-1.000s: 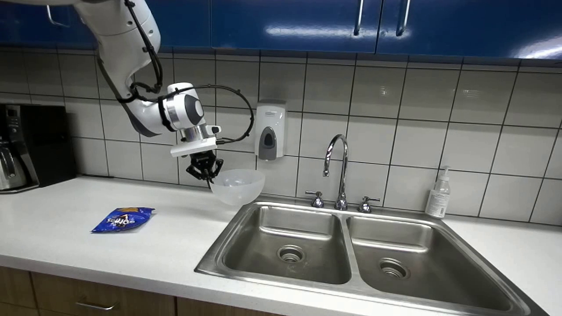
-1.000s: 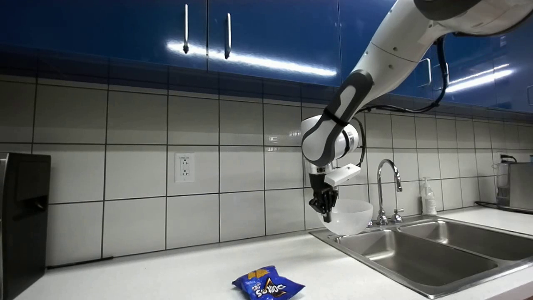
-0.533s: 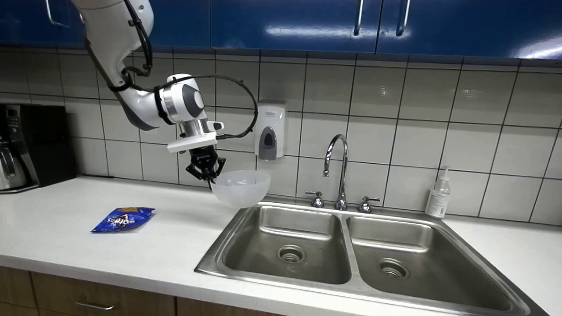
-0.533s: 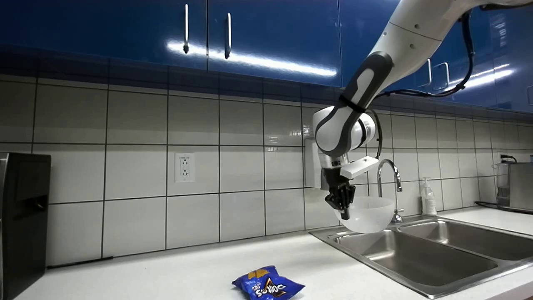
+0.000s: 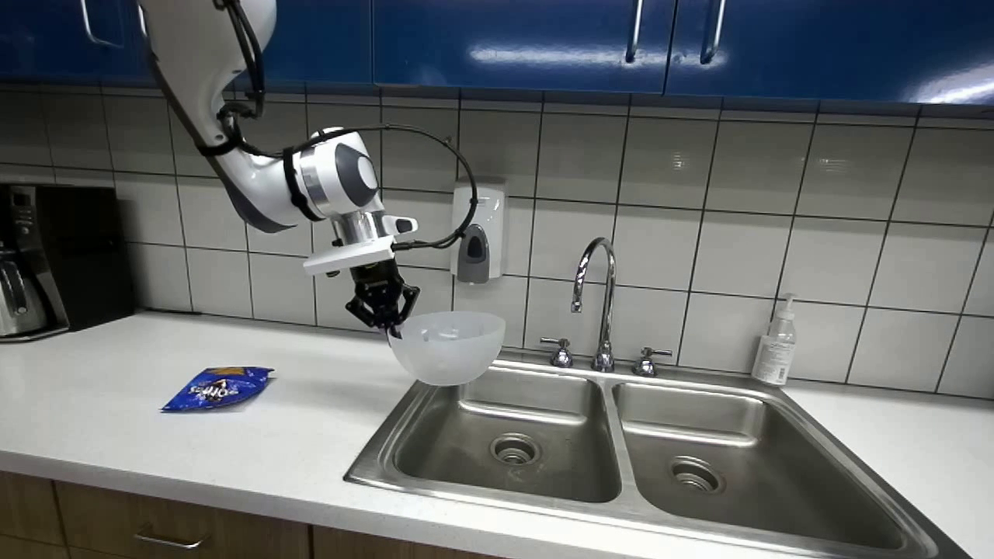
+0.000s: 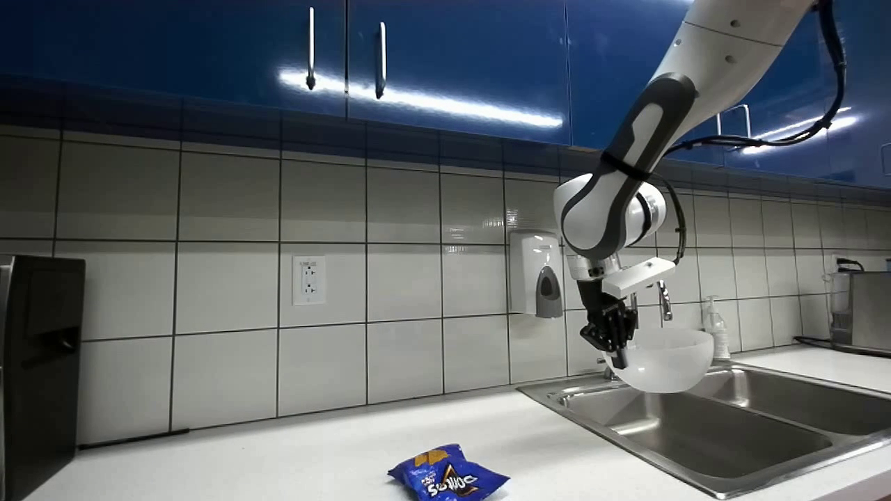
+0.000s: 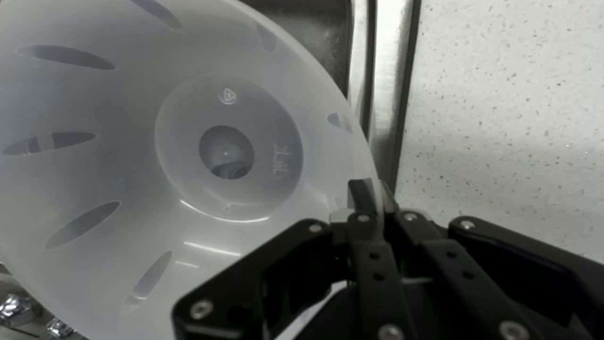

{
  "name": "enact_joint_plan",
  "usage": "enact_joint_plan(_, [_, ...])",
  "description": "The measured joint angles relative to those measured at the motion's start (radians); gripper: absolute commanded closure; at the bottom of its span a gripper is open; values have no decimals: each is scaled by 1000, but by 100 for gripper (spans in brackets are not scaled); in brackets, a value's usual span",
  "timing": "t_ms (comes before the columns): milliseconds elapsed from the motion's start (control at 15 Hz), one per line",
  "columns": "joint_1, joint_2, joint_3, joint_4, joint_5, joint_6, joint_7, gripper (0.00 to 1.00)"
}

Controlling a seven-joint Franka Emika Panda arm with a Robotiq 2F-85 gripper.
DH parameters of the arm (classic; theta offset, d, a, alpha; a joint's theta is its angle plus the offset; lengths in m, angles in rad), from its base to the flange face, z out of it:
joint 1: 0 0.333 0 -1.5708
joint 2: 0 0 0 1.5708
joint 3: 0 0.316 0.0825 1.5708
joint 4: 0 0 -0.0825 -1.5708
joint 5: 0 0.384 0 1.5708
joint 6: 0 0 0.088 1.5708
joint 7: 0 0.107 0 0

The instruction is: Put the bowl in the sink

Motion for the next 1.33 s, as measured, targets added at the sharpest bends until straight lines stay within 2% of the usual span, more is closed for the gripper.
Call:
enact_joint_plan(400, [-48,16,-31,-2,-4,0,50,99])
enact_joint_plan(667, [-67,73,-48,37,-4,0,51,99])
enact_joint_plan(1333, [-91,372,-84,324,10,-28,54,99])
